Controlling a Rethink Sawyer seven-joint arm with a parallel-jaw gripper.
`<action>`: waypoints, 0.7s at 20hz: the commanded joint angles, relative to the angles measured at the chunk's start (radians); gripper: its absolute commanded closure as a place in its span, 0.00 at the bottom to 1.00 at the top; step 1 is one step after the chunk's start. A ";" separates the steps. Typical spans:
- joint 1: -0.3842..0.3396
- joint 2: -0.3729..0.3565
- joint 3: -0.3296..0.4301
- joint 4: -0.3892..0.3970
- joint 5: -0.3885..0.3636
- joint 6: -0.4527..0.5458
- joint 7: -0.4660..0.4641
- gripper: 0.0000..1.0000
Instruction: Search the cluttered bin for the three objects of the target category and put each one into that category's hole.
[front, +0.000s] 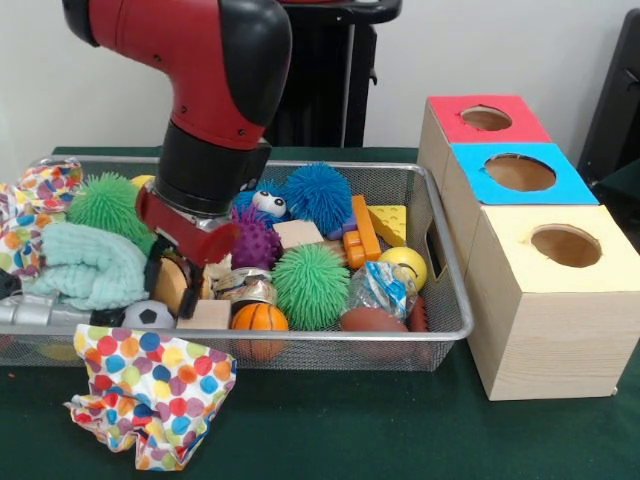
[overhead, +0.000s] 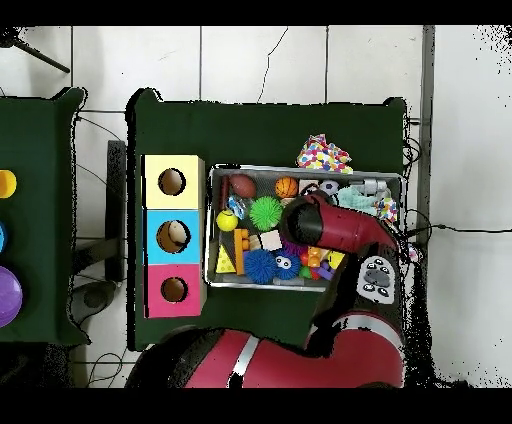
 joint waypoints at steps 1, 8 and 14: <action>0.014 0.013 -0.068 -0.025 -0.046 0.119 0.025 0.00; -0.055 -0.014 -0.096 -0.060 -0.063 0.288 -0.073 0.00; -0.082 -0.020 -0.106 -0.109 -0.085 0.360 -0.085 0.00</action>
